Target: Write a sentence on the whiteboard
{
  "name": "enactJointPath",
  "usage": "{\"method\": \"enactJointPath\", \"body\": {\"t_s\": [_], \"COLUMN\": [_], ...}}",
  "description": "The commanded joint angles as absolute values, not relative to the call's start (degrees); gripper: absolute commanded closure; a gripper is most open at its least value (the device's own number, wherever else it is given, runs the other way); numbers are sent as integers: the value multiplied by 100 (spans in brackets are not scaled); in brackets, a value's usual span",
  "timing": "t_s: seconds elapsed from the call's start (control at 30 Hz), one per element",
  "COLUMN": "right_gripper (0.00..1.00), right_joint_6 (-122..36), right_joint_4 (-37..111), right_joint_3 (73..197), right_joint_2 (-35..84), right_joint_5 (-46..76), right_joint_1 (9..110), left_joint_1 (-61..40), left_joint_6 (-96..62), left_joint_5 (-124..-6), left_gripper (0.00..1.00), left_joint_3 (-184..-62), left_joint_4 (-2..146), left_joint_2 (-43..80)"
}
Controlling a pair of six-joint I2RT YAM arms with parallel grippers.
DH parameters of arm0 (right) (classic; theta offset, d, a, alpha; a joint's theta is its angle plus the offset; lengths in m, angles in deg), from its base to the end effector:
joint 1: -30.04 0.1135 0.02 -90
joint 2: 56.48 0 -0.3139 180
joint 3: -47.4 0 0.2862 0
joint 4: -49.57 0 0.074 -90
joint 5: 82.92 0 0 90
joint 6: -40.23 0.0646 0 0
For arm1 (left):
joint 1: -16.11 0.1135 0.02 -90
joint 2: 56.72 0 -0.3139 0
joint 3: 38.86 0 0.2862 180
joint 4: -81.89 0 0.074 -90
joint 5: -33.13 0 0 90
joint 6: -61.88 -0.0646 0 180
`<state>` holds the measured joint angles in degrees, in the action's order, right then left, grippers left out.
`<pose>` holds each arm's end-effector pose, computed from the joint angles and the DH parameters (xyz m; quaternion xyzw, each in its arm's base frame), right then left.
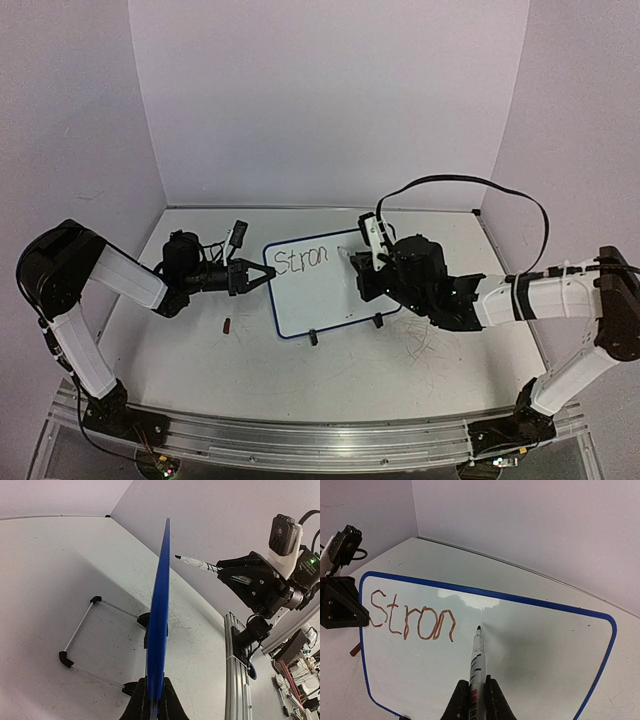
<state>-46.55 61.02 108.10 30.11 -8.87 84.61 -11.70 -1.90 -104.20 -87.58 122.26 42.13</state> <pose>0.2409 0.3080 0.2679 -0.2625 0.7423 0.1972 0.5842 0.3032 -0.2136 0.1840 0.2683 0.6967 -0.5415 0.3864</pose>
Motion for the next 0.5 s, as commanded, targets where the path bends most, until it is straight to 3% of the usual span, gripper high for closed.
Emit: {"method": "enactJointPath", "body": {"t_s": [0.0, 0.47], "right_gripper": [100, 100], "right_joint_6": [-4676, -4626], "right_joint_4": [6376, 6427], "right_joint_3": [11084, 11202], "right_joint_2": [3149, 3354], "right_joint_5": [-907, -1149], "right_joint_1": [8477, 8471], "left_joint_1": [-1189, -1184], "left_joint_6": [-281, -290], "left_joint_5": [-10474, -10479], "left_gripper": [100, 100], "left_joint_3": [-8734, -8726], "left_joint_4": [12156, 12126], "left_joint_2": [3988, 3943]}}
